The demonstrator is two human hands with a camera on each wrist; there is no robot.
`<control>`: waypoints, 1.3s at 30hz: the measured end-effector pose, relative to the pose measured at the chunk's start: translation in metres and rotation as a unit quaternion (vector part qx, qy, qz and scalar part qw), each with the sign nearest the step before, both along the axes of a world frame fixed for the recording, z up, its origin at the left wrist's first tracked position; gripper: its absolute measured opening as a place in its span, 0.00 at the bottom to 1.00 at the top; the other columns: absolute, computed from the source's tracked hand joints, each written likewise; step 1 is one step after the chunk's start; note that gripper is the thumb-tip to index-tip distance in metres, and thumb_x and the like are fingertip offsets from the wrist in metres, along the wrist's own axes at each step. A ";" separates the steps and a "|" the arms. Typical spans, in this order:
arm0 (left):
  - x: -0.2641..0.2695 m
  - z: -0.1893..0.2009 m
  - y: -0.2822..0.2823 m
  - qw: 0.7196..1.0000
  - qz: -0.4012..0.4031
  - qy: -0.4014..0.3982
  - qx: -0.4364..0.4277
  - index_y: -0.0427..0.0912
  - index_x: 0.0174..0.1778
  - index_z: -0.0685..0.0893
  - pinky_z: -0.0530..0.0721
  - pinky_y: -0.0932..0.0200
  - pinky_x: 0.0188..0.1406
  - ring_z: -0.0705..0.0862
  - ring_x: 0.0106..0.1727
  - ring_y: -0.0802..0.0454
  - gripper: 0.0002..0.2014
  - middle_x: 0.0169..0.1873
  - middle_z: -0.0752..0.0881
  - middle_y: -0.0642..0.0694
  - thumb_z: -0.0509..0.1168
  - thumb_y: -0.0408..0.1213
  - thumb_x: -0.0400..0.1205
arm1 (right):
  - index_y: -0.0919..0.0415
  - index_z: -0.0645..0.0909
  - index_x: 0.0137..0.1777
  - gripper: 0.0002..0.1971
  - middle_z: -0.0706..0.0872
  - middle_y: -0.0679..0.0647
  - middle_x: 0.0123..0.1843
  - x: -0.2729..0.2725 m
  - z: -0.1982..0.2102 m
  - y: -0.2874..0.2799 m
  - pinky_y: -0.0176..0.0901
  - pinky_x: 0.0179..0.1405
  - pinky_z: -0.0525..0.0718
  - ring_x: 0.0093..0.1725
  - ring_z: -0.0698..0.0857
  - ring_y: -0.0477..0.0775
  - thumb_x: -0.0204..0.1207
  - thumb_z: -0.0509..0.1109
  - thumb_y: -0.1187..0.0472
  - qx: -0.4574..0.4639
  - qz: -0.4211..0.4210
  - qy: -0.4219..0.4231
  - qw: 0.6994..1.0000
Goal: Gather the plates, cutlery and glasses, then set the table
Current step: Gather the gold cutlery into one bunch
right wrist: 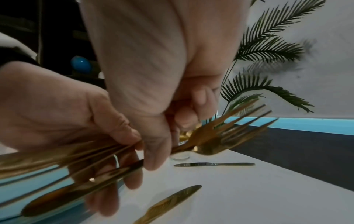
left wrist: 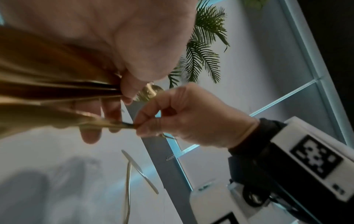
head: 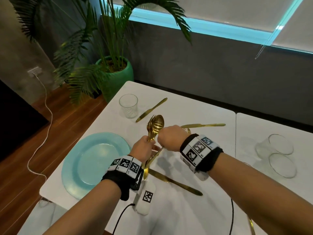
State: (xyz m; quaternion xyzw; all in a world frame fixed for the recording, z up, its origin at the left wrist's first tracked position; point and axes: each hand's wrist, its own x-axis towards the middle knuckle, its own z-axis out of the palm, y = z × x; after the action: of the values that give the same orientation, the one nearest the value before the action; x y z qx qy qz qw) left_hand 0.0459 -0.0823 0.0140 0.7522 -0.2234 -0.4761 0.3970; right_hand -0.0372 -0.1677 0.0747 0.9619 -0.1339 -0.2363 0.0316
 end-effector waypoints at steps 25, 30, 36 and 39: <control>-0.035 -0.006 0.012 0.998 -0.011 0.038 0.052 0.39 0.52 0.75 0.86 0.47 0.45 0.78 0.32 0.49 0.09 0.37 0.77 0.42 0.54 0.40 0.86 | 0.63 0.77 0.70 0.18 0.82 0.59 0.69 -0.122 -0.079 -0.020 0.41 0.67 0.74 0.69 0.79 0.57 0.80 0.63 0.65 0.143 -0.615 -0.266 0.729; -0.040 -0.005 0.016 0.998 -0.028 0.024 0.048 0.43 0.45 0.74 0.84 0.53 0.35 0.79 0.30 0.49 0.09 0.36 0.79 0.43 0.53 0.41 0.87 | 0.67 0.83 0.62 0.15 0.85 0.60 0.63 -0.104 -0.072 -0.042 0.44 0.57 0.81 0.63 0.83 0.60 0.82 0.62 0.60 0.139 -0.571 -0.193 0.786; -0.031 -0.009 0.019 0.996 -0.061 -0.047 0.043 0.43 0.51 0.74 0.84 0.57 0.37 0.81 0.31 0.51 0.09 0.35 0.79 0.46 0.53 0.43 0.87 | 0.69 0.84 0.46 0.08 0.88 0.62 0.52 -0.086 -0.091 -0.047 0.39 0.36 0.78 0.46 0.86 0.60 0.76 0.70 0.62 0.149 -0.572 -0.128 0.796; -0.028 -0.008 0.019 0.995 -0.065 -0.068 0.039 0.42 0.54 0.76 0.88 0.53 0.48 0.83 0.34 0.51 0.10 0.35 0.79 0.47 0.54 0.43 0.87 | 0.69 0.83 0.44 0.06 0.88 0.63 0.54 -0.083 -0.087 -0.042 0.43 0.42 0.81 0.53 0.88 0.62 0.77 0.66 0.67 0.135 -0.552 -0.119 0.814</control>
State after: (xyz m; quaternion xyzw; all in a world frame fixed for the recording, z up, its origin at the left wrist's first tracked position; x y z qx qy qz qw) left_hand 0.0184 -0.0636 0.0059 0.7817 -0.2801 -0.4567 0.3192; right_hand -0.1198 -0.2093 -0.0124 0.7417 -0.6116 -0.1136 -0.2509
